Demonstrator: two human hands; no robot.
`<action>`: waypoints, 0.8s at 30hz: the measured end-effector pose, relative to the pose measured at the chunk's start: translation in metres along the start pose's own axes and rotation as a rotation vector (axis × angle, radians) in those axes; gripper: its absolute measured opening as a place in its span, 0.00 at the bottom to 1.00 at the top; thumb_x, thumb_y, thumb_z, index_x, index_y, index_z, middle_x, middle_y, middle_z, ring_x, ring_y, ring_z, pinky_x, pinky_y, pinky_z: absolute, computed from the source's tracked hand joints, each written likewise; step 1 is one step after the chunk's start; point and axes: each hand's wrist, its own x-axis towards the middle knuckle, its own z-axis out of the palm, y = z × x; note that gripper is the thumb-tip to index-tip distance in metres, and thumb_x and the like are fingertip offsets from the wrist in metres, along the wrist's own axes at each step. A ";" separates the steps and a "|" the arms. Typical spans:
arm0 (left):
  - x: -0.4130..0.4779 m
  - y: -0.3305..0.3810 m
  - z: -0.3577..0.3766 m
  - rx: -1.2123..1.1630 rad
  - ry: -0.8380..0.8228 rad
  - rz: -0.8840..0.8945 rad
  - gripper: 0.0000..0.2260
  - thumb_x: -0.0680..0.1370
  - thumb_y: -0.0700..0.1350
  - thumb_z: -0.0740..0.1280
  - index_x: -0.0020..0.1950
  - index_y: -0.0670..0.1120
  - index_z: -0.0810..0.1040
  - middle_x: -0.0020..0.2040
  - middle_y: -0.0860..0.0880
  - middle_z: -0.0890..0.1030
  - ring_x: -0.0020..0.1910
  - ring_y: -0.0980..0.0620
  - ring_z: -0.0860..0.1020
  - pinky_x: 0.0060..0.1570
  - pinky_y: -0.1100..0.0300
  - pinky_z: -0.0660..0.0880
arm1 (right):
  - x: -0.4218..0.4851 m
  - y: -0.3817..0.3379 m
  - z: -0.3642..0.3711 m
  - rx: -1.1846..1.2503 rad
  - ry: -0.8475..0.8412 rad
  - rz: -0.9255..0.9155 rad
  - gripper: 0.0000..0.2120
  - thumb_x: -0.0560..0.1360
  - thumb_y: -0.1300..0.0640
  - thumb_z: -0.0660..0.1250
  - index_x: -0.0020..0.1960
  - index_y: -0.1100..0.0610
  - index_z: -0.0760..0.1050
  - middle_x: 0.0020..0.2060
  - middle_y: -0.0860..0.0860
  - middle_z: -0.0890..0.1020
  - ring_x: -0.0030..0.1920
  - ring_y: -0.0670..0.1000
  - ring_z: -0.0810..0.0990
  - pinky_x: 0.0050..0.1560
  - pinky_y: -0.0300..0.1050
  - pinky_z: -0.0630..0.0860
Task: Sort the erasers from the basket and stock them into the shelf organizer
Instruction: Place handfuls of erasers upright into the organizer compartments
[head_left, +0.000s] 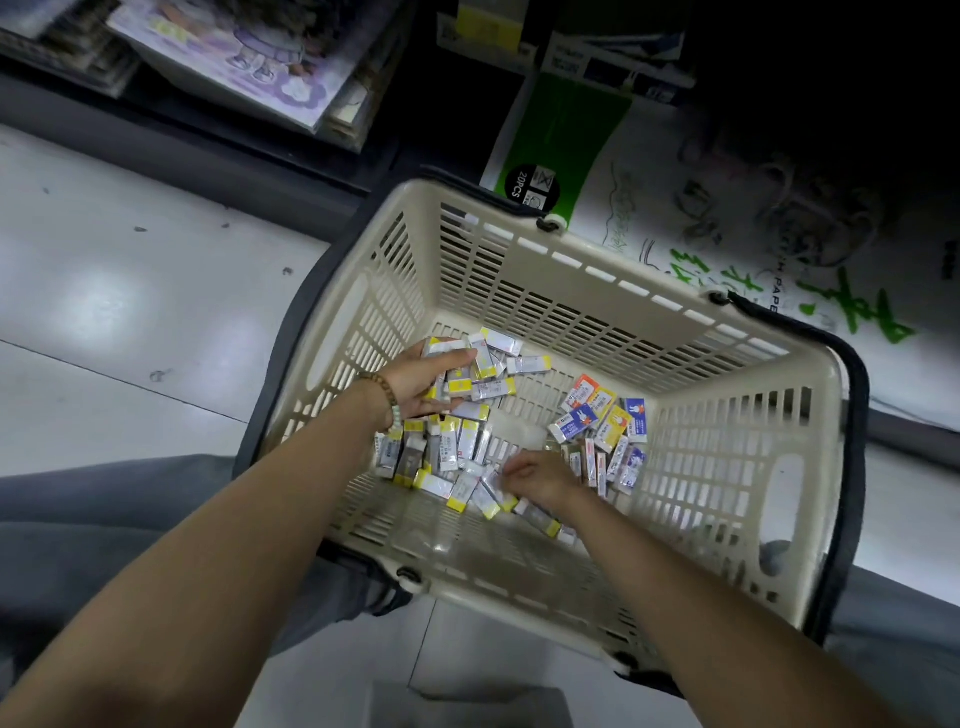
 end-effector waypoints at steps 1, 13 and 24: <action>0.001 0.000 0.000 -0.008 0.004 0.001 0.37 0.70 0.47 0.75 0.75 0.47 0.60 0.70 0.47 0.69 0.62 0.48 0.75 0.37 0.57 0.81 | 0.001 -0.001 0.004 -0.013 -0.010 0.003 0.12 0.69 0.62 0.75 0.50 0.66 0.80 0.52 0.61 0.82 0.53 0.56 0.80 0.60 0.52 0.74; -0.009 0.001 0.000 0.044 -0.023 0.033 0.35 0.65 0.49 0.77 0.68 0.48 0.66 0.59 0.54 0.79 0.59 0.54 0.75 0.36 0.61 0.80 | -0.011 0.006 0.005 0.116 -0.014 -0.010 0.09 0.72 0.65 0.71 0.51 0.64 0.78 0.54 0.60 0.80 0.50 0.52 0.79 0.49 0.39 0.75; -0.125 0.082 0.109 0.204 -0.346 0.273 0.06 0.74 0.47 0.70 0.50 0.49 0.77 0.43 0.51 0.82 0.38 0.56 0.82 0.34 0.61 0.78 | -0.187 -0.113 -0.178 0.289 -0.082 -0.391 0.11 0.68 0.55 0.72 0.49 0.57 0.79 0.44 0.56 0.85 0.41 0.48 0.84 0.41 0.36 0.81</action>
